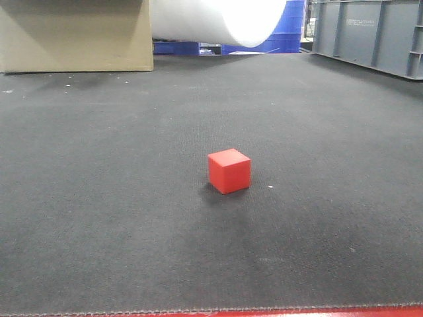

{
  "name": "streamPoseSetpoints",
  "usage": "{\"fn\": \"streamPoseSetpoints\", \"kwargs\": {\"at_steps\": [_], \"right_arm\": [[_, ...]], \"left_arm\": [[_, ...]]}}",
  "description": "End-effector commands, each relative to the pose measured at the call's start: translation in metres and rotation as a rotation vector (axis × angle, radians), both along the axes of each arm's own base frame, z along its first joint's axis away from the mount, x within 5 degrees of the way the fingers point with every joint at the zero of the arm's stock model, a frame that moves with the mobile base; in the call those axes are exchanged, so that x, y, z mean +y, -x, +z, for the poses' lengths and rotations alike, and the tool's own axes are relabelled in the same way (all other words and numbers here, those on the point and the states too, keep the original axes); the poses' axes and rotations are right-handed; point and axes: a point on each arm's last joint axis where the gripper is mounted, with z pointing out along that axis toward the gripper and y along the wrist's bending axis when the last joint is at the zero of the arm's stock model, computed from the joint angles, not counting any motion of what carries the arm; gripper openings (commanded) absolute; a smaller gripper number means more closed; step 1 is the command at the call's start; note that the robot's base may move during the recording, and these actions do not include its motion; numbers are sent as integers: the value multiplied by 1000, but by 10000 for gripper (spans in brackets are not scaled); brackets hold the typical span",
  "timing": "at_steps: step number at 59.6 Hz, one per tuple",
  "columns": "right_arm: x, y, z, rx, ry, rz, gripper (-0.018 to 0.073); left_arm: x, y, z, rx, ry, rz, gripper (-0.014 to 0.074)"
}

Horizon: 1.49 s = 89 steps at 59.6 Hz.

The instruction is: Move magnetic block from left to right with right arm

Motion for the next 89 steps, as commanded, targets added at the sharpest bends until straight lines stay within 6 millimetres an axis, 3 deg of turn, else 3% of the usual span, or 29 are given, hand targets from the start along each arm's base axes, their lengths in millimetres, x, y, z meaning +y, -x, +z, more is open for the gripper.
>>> {"fn": "streamPoseSetpoints", "kwargs": {"at_steps": [1, 14, 38, 46, 64, 79, 89], "right_arm": [[-10, 11, 18, -128, -88, -12, 60], [-23, 31, 27, -185, -127, -10, 58], [-23, 31, 27, -189, -120, -11, 58], [-33, 32, 20, -226, -92, -67, 58], [-78, 58, -41, -390, -101, -427, 58], [-91, 69, -92, -510, -101, -610, 58], [-94, 72, -112, -577, -111, -649, 58]], "left_arm": [[0, 1, 5, -90, 10, 2, -116], [0, 1, 5, -90, 10, 2, -116], [0, 1, 5, -90, 10, 2, -116], [0, 1, 5, -90, 10, 2, -116], [0, 1, 5, -90, 10, 2, -116], [0, 1, 5, -90, 10, 2, -116], [0, 1, 5, -90, 10, 2, -116]]}}
